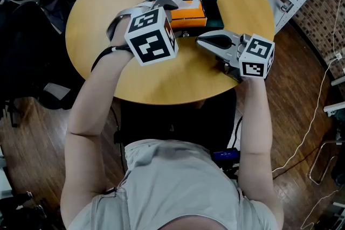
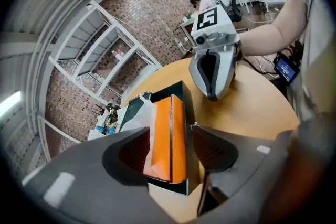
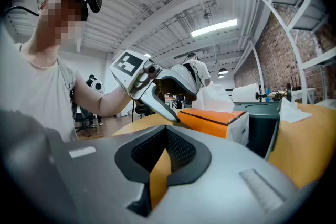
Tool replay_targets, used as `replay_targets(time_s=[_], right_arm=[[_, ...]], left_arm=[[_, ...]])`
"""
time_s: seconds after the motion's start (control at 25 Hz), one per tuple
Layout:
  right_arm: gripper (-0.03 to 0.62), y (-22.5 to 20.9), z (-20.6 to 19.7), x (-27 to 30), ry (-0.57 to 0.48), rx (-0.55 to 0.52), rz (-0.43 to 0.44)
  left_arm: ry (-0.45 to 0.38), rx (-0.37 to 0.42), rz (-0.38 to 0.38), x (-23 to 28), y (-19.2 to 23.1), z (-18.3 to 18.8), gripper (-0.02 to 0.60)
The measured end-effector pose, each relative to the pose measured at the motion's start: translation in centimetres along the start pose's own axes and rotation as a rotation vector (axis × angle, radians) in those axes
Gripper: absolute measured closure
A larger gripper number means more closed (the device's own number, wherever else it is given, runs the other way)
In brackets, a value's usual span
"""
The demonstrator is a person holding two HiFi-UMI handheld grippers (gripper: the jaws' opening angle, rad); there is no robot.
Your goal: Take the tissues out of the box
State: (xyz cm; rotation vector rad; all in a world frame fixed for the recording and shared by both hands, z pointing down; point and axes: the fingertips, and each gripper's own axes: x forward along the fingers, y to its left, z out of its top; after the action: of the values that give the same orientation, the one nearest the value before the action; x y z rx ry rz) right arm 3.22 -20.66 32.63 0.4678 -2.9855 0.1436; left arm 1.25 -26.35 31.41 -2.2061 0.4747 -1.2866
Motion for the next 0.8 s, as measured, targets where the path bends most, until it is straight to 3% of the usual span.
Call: replay_targets(time_s=[0.24,0.32,0.44,0.64,0.8], right_arm=[[0.592,0.0,0.0,0.0,0.000,0.000,0.006],[0.592,0.0,0.0,-0.1,0.000,0.000,0.005],[0.592,0.0,0.0,-0.1,-0.001,0.001,0.004],[0.592,0.1,0.0,-0.1,-0.002,0.003,0.006],[0.592,0.2,0.2,0.0,-0.001,0.002,0.006]], left_arm=[[0.122,0.050,-0.081,2.2,0.9,-1.1,0.335],[0.142,0.042,-0.097,2.8,1.0,-1.6,0.379],[0.150,0.030,-0.103,3.4,0.8,-2.1,0.500],[0.143,0.065,-0.005,2.3,1.2,-1.9,0.537],[0.066,0.029,0.128,-1.4,3.1,-1.2,0.537]])
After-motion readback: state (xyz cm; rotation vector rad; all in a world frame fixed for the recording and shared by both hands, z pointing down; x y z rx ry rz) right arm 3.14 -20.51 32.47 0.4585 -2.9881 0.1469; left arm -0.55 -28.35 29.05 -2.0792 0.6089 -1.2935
